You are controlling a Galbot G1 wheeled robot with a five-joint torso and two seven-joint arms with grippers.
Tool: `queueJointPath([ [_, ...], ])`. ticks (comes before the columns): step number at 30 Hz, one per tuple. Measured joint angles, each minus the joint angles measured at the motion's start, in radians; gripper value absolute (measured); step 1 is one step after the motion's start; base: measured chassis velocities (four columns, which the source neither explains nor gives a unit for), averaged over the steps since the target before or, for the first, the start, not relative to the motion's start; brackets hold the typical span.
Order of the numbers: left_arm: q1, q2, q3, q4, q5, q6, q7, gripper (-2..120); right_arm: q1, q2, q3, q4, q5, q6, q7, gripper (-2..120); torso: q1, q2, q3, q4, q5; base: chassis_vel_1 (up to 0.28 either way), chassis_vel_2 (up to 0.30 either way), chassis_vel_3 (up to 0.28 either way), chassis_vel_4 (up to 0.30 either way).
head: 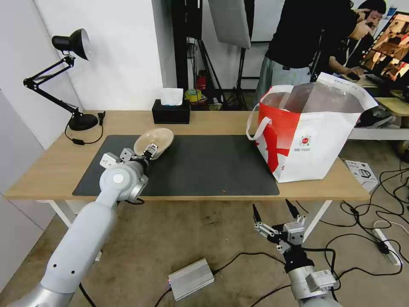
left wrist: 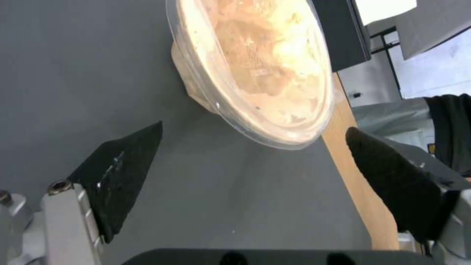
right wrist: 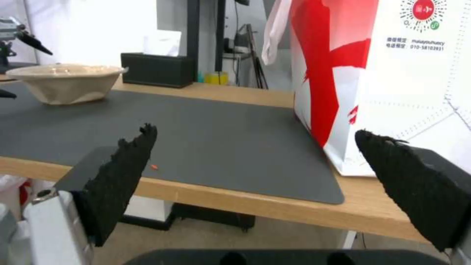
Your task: Pick up the trash from the table and place it into the takeout bag.
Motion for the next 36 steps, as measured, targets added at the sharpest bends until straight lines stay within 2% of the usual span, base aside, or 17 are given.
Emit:
queueJointPath([
  [36, -0.099, -0.057, -0.002, 0.156, 0.038, -0.006, 0.022, 100, 0.000, 0.000, 0.000, 0.000, 0.000, 0.000, 0.000, 100, 0.000, 0.000, 0.000, 0.0000, 0.0000, 0.000, 0.000, 0.000, 0.000],
])
